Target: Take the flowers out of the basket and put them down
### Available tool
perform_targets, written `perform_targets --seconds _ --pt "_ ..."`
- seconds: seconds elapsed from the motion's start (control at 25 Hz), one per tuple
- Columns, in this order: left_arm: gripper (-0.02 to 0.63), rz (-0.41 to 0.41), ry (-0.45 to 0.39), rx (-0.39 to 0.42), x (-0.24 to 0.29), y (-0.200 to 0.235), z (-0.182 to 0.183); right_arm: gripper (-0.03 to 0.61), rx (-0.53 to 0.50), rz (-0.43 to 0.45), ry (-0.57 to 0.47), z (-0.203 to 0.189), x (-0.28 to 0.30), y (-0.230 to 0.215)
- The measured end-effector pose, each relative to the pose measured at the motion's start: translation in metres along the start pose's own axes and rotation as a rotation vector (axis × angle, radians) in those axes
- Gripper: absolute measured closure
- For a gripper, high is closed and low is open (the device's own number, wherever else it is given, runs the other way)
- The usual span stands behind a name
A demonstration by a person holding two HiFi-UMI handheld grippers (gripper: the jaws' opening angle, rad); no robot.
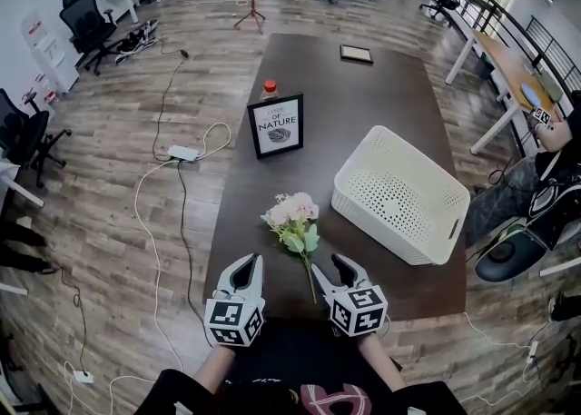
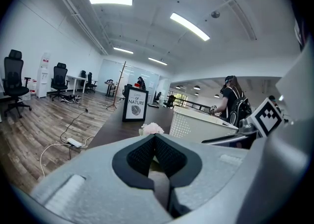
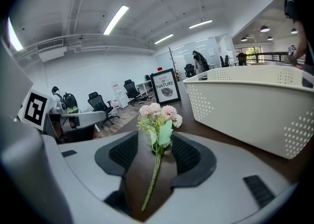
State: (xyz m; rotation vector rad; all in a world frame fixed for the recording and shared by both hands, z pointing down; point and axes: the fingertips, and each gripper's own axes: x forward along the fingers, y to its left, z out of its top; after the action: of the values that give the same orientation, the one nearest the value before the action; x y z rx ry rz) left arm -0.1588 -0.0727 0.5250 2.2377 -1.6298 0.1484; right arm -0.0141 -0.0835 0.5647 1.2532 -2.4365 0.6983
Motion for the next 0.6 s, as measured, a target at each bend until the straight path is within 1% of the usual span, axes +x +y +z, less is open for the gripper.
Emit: perform_targets --seconds 0.08,0.28,0.44,0.6 --pt "0.604 -0.006 -0.001 0.003 -0.001 -0.004 -0.001 0.359 -0.004 -0.005 -0.004 0.0 -0.004 0.0" --pt "0.604 -0.025 0.001 0.018 -0.003 -0.014 0.0 0.364 -0.01 -0.05 -0.01 0.0 -0.016 -0.005" --pt "0.604 -0.033 0.004 0.022 -0.005 -0.017 -0.002 0.364 0.001 -0.04 -0.014 -0.004 -0.021 -0.002" --pt "0.604 -0.041 0.004 0.023 -0.007 -0.021 -0.004 0.37 -0.011 -0.035 -0.019 -0.007 -0.025 0.002"
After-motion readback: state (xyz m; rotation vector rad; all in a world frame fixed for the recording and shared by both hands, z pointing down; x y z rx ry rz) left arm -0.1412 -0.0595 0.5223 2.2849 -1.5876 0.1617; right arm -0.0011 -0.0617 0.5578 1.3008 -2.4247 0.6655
